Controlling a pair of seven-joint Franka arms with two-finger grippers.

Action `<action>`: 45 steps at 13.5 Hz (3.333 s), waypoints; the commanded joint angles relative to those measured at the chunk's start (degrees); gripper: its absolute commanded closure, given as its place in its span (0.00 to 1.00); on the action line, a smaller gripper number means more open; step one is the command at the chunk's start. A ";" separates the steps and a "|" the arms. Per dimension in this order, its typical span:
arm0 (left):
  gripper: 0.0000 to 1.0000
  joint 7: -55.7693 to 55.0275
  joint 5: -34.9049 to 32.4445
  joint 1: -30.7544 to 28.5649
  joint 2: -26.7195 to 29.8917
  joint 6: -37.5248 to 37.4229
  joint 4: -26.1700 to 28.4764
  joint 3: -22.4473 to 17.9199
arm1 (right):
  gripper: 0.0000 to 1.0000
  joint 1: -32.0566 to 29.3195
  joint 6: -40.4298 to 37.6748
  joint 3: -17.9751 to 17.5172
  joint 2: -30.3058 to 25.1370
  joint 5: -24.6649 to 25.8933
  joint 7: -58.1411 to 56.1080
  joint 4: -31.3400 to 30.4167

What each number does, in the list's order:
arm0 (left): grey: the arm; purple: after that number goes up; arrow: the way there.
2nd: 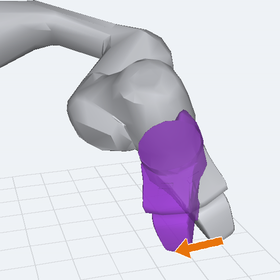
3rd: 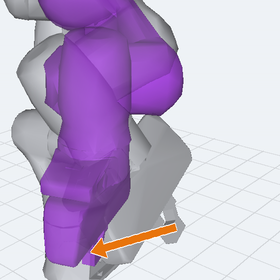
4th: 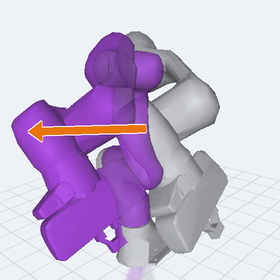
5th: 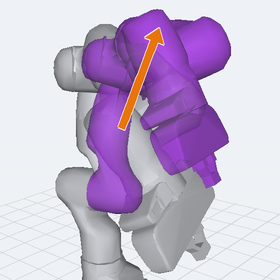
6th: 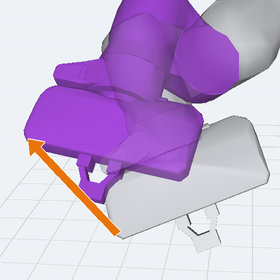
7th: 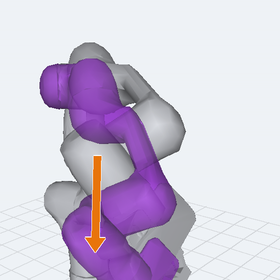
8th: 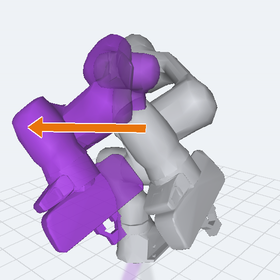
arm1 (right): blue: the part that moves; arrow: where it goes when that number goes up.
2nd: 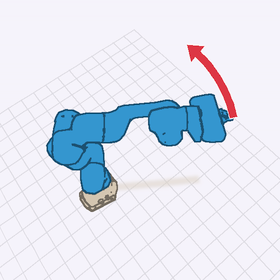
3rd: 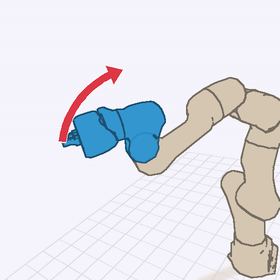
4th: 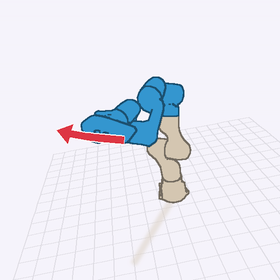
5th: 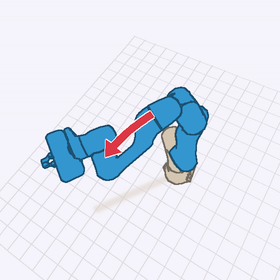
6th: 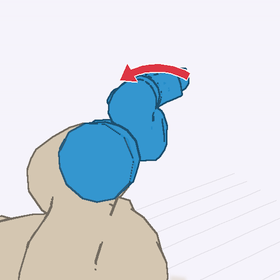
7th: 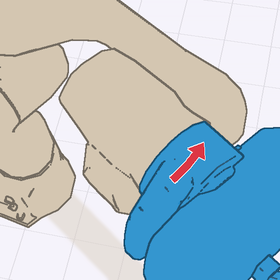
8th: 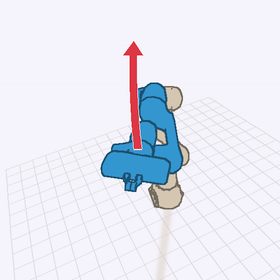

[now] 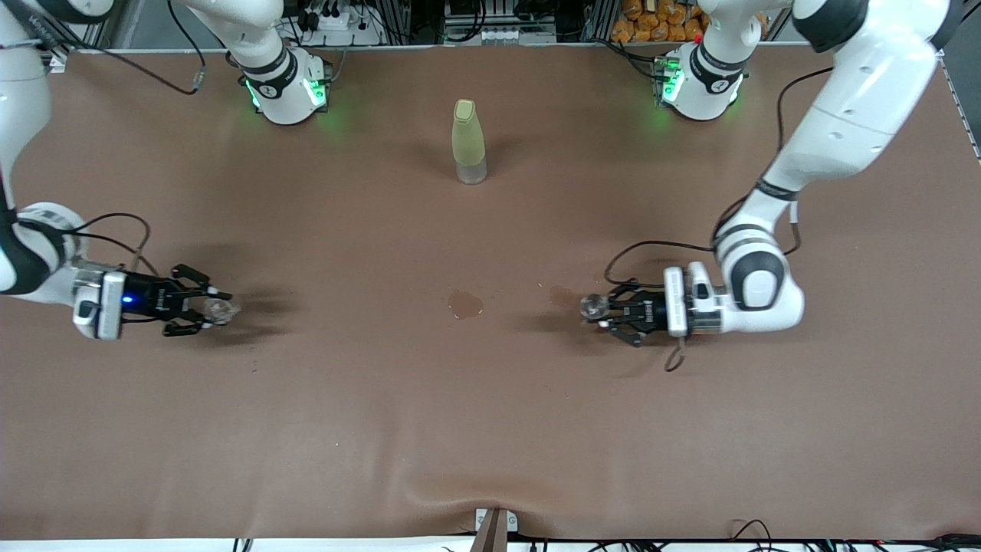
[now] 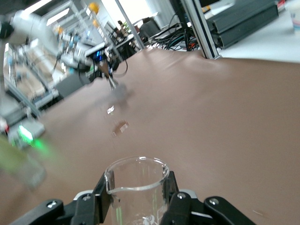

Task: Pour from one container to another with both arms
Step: 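Move the glass cup and the jigger apart back to their sides, then lower the glass cup with the right gripper and open it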

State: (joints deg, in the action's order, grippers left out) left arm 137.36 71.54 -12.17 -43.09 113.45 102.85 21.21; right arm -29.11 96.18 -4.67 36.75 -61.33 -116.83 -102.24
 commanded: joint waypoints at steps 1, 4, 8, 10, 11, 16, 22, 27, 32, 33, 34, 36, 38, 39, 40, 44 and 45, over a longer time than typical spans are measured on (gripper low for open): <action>1.00 -1.48 -5.42 -5.21 3.36 -3.58 2.79 0.32 | 1.00 -3.22 -0.82 -1.49 2.36 2.97 -13.89 2.92; 1.00 -3.68 -12.11 -11.36 4.59 -7.35 2.71 0.32 | 0.96 -6.82 -5.63 -1.49 5.77 6.31 -23.06 4.59; 1.00 -3.68 -16.33 -19.27 4.50 -13.24 2.53 0.32 | 0.96 -8.94 -10.72 -1.57 11.57 5.79 -32.49 5.30; 1.00 -3.68 -17.83 -22.53 4.50 -14.83 2.53 0.23 | 0.95 -8.94 -12.77 -1.49 13.60 5.79 -31.97 5.47; 1.00 -3.60 -18.88 -23.94 4.50 -15.10 2.44 0.15 | 0.95 -8.77 -12.77 -1.57 14.13 5.87 -31.97 5.47; 1.00 -2.89 -20.91 -30.27 3.89 -15.28 2.36 0.06 | 0.73 -7.63 -12.16 -1.31 15.28 7.27 -31.97 6.96; 1.00 0.88 -20.91 -33.79 -0.50 -15.37 2.35 -0.03 | 0.56 -7.71 -12.16 -1.31 16.24 7.45 -31.79 7.84; 1.00 1.24 -20.47 -33.97 -4.11 -15.37 1.92 -0.03 | 0.21 -7.71 -12.86 -1.31 17.56 7.63 -28.72 12.23; 0.93 3.34 -20.47 -33.97 -5.60 -15.37 1.65 -0.12 | 0.00 -7.19 -18.39 -1.66 13.88 10.52 -11.45 16.36; 0.92 3.35 -20.47 -33.97 -5.60 -15.37 1.65 -0.12 | 0.00 -7.19 -19.70 -1.84 13.26 10.79 -6.01 16.55; 0.80 3.35 -20.47 -33.97 -5.52 -15.37 1.65 -0.12 | 0.00 -7.10 -21.46 -1.84 12.39 10.97 -1.08 16.55; 0.67 3.43 -20.47 -33.97 -5.60 -15.37 1.65 -0.12 | 0.00 -6.31 -22.97 -2.01 10.28 12.54 8.67 18.03; 0.51 3.35 -20.39 -33.97 -5.60 -15.45 1.74 -0.12 | 0.00 -3.43 -22.88 -2.01 6.16 13.78 18.78 21.63; 0.42 3.35 -20.39 -34.06 -5.78 -15.54 1.83 -0.12 | 0.00 -1.84 -22.45 -1.84 3.62 13.78 23.97 22.43; 0.36 3.17 -20.39 -34.06 -5.95 -15.98 1.74 -0.20 | 0.00 -0.69 -22.09 -1.84 0.81 13.78 29.07 22.61; 0.00 2.21 -21.00 -34.15 -4.99 -16.33 0.87 -0.21 | 0.00 4.41 -18.14 -1.40 -10.28 15.80 47.71 22.08; 0.00 1.16 -21.87 -34.06 -4.81 -16.94 -0.36 -0.64 | 0.00 5.29 -17.09 -1.40 -12.39 17.11 52.10 22.17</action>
State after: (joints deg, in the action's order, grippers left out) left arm 139.84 51.29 -45.68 -48.31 98.26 104.39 20.65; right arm -25.12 77.30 -6.92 28.58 -46.64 -70.56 -77.86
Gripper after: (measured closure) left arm 0.145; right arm 0.000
